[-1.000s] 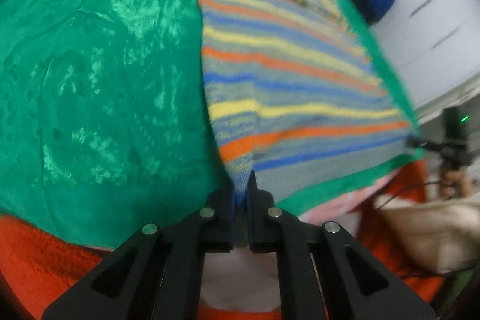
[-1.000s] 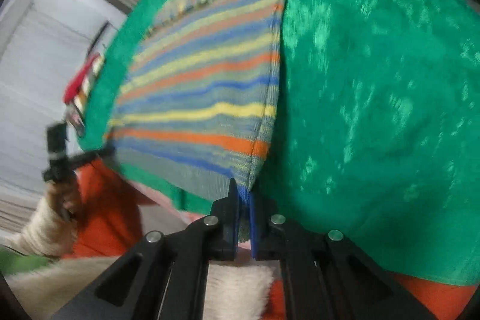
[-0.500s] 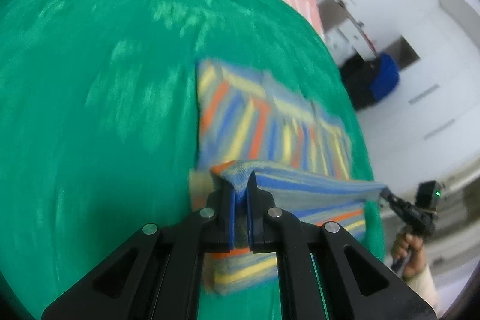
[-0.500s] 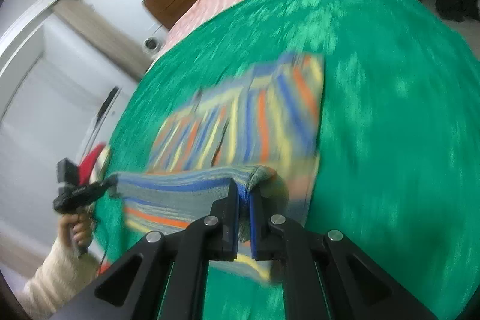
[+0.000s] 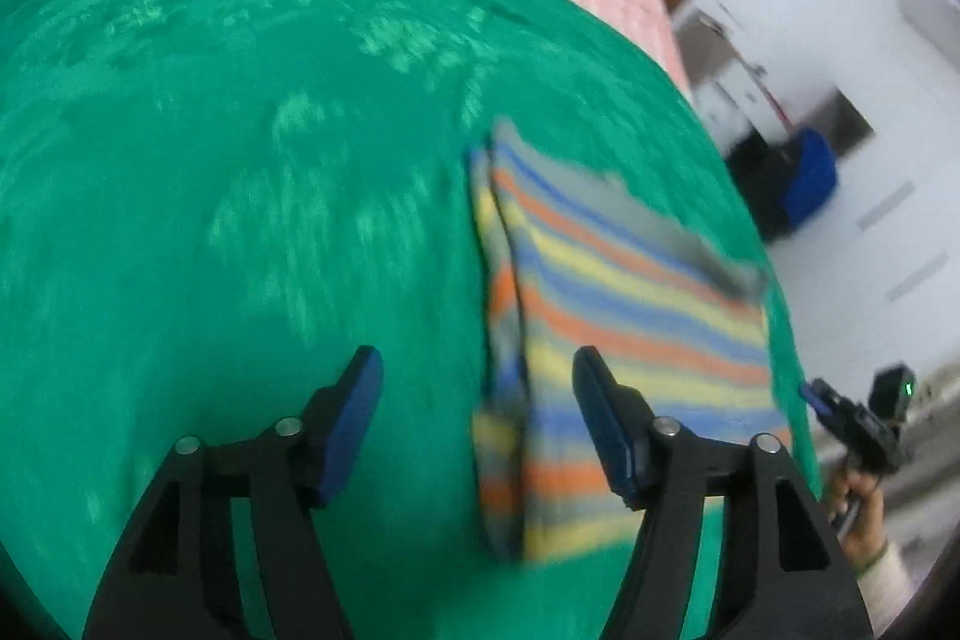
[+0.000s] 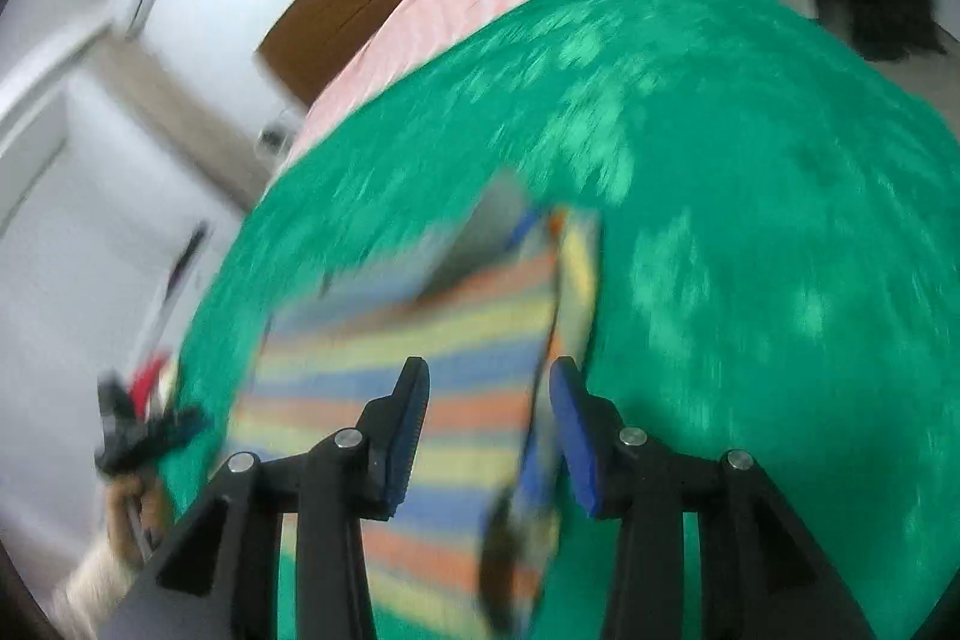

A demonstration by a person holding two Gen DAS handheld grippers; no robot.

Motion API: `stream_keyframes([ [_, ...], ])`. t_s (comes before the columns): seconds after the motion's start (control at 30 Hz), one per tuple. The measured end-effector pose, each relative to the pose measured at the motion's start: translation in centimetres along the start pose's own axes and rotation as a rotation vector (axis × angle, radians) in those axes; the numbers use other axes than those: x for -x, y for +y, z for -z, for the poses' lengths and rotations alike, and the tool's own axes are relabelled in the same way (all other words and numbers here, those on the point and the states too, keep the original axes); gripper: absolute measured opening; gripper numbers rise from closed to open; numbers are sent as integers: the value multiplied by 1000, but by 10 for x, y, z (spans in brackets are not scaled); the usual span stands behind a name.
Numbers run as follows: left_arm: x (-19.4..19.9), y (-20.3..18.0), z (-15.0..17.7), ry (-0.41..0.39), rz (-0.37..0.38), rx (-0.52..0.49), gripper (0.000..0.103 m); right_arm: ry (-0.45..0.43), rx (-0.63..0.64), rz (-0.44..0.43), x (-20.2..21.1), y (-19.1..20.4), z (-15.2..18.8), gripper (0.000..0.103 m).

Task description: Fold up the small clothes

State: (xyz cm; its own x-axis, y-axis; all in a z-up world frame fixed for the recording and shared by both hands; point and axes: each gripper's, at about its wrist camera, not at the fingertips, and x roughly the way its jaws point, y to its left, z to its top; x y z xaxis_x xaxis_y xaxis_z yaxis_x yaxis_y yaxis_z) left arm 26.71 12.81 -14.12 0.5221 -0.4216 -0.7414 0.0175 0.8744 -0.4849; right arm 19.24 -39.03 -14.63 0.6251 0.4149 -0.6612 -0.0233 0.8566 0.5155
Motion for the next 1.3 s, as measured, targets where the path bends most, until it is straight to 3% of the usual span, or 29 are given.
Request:
stream_keyframes([
  [0.1,-10,-9,18,50,-32,-48,68,101,35,-18,7,7,38,46],
  [0.17,-18,-18,27,55,-87,-70,68,139,53,22,4,10,53,50],
  [0.2,-21,-24,30,42,-103,-81,62,154,58,45,0,11,57,50],
  [0.23,-22,-29,33,44,-101,-89,32,170,48,41,-6,10,60,49],
  [0.27,-27,-33,34,69,-104,-100,11,189,26,17,-12,9,63,33],
  [0.3,-30,-37,34,90,-125,-107,6,203,12,26,-17,8,64,6],
  [0.37,-25,-42,37,85,-174,-163,5,214,6,81,-18,6,66,6],
  [0.47,-24,-38,43,94,-190,-197,5,210,18,123,-3,9,74,5],
  [0.53,-32,-40,45,91,-222,-232,6,235,32,155,-15,4,80,5],
  [0.67,-19,-46,49,60,-261,-222,20,191,28,152,-18,5,81,10],
  [0.73,7,-50,62,5,-304,-249,56,148,38,143,-10,5,84,30],
  [0.77,17,-54,69,-34,-320,-274,66,115,48,144,1,6,89,47],
  [0.8,30,-55,78,-86,-339,-304,81,74,63,141,11,7,92,58],
  [0.83,43,-55,89,-143,-362,-333,91,31,83,142,22,10,96,60],
  [0.97,60,-44,123,-268,-455,-363,97,-78,122,190,57,8,128,63],
  [1.13,33,-22,152,-260,-486,-384,97,-134,121,231,60,-3,150,66],
  [1.2,36,-22,158,-309,-483,-395,97,-150,169,235,57,-4,160,72],
  [1.3,33,-26,158,-303,-513,-403,99,-134,211,246,49,-1,161,80],
])
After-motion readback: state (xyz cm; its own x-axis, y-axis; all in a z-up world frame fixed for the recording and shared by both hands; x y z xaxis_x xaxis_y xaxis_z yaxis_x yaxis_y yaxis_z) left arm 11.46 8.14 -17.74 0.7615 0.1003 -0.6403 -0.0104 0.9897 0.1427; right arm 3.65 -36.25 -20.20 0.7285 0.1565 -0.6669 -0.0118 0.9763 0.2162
